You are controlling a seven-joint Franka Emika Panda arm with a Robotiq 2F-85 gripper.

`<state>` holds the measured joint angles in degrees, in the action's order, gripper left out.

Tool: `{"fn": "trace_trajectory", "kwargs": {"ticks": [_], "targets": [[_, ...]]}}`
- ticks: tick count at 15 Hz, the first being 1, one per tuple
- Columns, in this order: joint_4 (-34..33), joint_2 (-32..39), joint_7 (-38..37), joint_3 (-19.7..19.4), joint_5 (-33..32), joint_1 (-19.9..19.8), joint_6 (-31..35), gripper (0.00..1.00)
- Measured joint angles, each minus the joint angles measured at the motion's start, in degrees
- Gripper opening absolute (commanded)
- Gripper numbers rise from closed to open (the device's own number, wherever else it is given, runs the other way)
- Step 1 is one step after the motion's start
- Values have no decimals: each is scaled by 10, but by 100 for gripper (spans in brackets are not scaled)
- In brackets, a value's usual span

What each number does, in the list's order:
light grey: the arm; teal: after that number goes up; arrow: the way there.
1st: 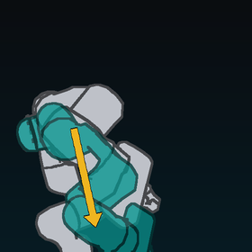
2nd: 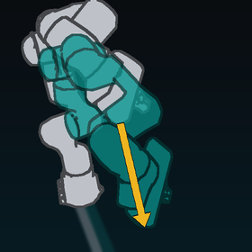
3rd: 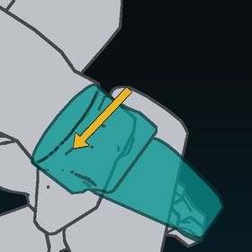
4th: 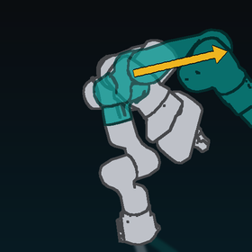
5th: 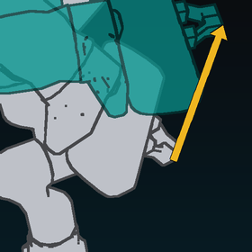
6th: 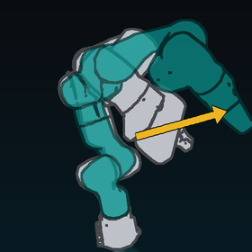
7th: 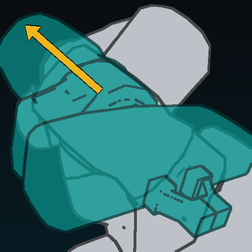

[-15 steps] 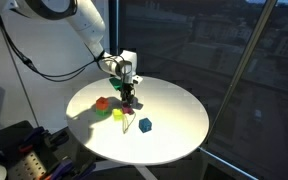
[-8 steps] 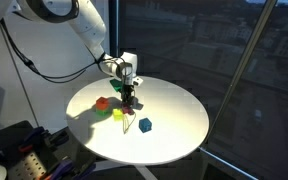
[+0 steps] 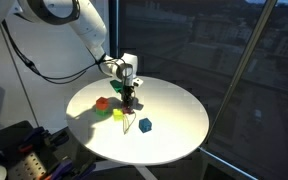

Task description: Pick up the pink block and put it on the orange block

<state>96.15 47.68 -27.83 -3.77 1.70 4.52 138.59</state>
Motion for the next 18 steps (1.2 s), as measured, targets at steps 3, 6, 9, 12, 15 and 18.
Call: {"fn": "trace_trajectory", "kwargs": {"ticks": [3, 6, 9, 12, 15, 18], "targets": [[-3, 0, 0, 0, 1, 0, -11, 30], [-4, -4, 0, 0, 2, 0, -20, 30], [-3, -21, 0, -1, 2, 0, -35, 30], [1, -45, 0, -1, 2, 0, -47, 30], [5, -68, 0, -1, 2, 0, -60, 30], [21, -94, 0, -1, 2, 1, -67, 30]]}}
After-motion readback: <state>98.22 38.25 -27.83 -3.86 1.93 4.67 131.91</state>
